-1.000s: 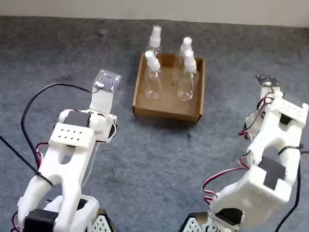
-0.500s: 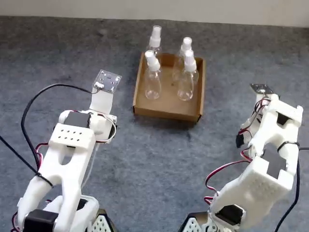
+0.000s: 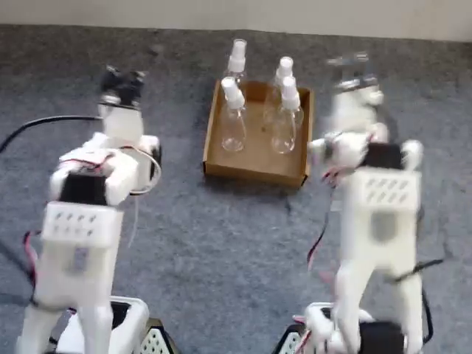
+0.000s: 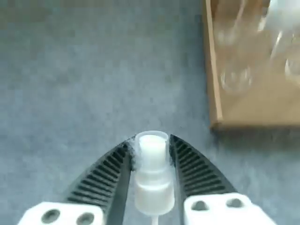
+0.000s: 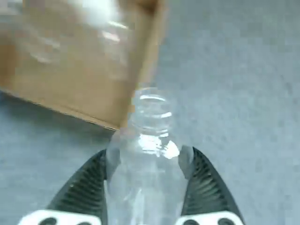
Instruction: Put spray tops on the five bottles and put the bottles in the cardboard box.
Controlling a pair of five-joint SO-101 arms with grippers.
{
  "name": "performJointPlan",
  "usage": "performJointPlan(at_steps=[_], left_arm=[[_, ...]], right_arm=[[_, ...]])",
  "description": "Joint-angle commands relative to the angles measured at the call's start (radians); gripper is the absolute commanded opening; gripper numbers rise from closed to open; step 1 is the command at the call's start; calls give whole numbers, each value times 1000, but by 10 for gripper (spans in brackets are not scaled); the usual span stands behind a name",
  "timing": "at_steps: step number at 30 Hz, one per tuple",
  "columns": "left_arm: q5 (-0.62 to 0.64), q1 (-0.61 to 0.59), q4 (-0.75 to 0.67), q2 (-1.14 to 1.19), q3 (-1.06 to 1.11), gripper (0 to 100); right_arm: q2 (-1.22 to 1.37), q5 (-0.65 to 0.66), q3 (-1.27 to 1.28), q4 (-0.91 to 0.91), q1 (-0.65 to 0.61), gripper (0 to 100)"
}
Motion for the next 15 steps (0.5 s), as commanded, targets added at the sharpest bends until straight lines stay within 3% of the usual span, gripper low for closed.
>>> performJointPlan(at_steps=[1,8,15], left_arm=[[80,-48,2,-179,-94,4],[230,-107,0,-398,-127,4],[446,-117,-69,-483,-113,4]], right_arm=[[-225,-71,216,-183,-257,5],[-344,-126,541,-481,-591,5],[-355,-117,708,-642,-719,5]])
